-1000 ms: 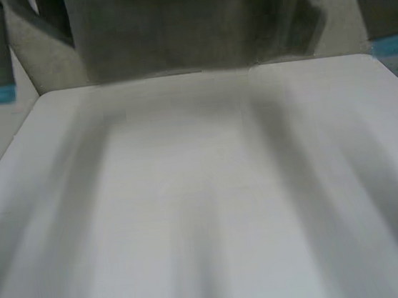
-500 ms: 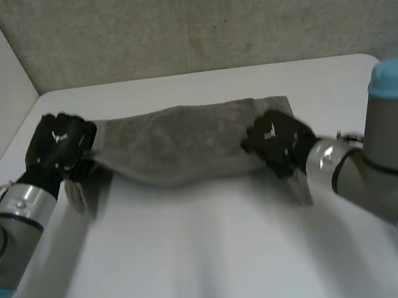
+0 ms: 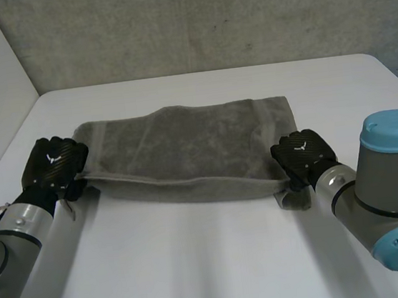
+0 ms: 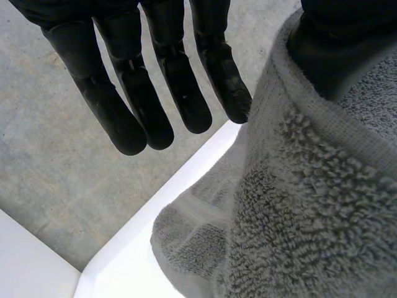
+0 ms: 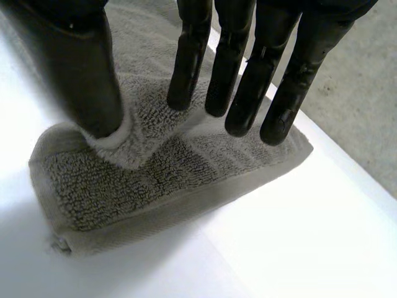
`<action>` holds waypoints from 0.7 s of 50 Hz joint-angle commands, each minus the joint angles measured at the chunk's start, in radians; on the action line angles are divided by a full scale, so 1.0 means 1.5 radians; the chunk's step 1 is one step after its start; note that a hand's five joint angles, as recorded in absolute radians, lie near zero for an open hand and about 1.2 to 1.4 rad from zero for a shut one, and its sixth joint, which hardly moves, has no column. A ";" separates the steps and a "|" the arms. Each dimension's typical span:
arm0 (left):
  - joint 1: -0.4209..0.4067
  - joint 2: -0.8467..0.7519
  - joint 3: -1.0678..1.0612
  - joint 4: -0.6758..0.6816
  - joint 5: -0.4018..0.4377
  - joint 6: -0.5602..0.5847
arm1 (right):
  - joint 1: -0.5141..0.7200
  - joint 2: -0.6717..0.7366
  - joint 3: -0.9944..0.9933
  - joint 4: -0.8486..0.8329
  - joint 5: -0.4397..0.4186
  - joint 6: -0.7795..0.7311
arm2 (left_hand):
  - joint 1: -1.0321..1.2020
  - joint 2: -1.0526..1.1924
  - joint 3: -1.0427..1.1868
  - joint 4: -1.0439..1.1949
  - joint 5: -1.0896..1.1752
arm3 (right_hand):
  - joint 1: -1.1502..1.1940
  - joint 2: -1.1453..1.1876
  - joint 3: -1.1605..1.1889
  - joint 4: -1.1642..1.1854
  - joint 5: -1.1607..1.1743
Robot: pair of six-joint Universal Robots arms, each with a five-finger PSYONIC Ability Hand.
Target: Fold the towel.
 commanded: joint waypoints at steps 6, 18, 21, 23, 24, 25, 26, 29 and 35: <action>0.003 0.004 -0.001 0.000 -0.002 -0.002 | 0.001 0.016 -0.029 0.014 0.002 0.151 | 0.027 0.027 0.011 0.029 0.016 | -0.101 -0.108 -0.109 -0.109 -0.098; 0.045 0.011 0.006 0.014 -0.055 -0.004 | 0.000 0.022 -0.036 0.056 0.003 0.241 | 0.027 0.027 0.011 0.029 0.016 | -0.130 -0.137 -0.139 -0.139 -0.128; 0.049 0.013 0.011 0.026 -0.090 -0.007 | 0.003 0.033 -0.037 0.054 0.005 0.251 | 0.027 0.027 0.011 0.029 0.016 | -0.126 -0.133 -0.135 -0.135 -0.124; 0.051 0.013 0.015 0.028 -0.095 -0.012 | 0.010 0.048 -0.040 0.049 0.013 0.258 | 0.027 0.027 0.011 0.029 0.016 | -0.128 -0.135 -0.137 -0.137 -0.126; 0.054 0.013 0.015 0.027 -0.095 -0.019 | 0.011 0.054 -0.043 0.049 0.020 0.261 | 0.027 0.027 0.011 0.029 0.016 | -0.128 -0.135 -0.137 -0.137 -0.126; 0.054 0.013 0.015 0.027 -0.095 -0.019 | 0.011 0.054 -0.044 0.049 0.020 0.261 | 0.027 0.027 0.011 0.029 0.016 | -0.128 -0.135 -0.137 -0.137 -0.126; 0.056 0.013 0.014 0.027 -0.096 -0.029 | 0.012 0.064 -0.050 0.050 0.033 0.265 | 0.027 0.027 0.011 0.029 0.016 | -0.126 -0.133 -0.135 -0.135 -0.124; 0.055 0.013 0.011 0.026 -0.096 -0.044 | 0.016 0.080 -0.061 0.050 0.054 0.273 | 0.027 0.027 0.011 0.029 0.016 | -0.117 -0.124 -0.125 -0.125 -0.114; 0.050 0.017 0.006 0.026 -0.095 -0.054 | 0.017 0.111 -0.078 0.051 0.058 0.284 | 0.027 0.027 0.011 0.029 0.016 | -0.054 -0.061 -0.063 -0.063 -0.052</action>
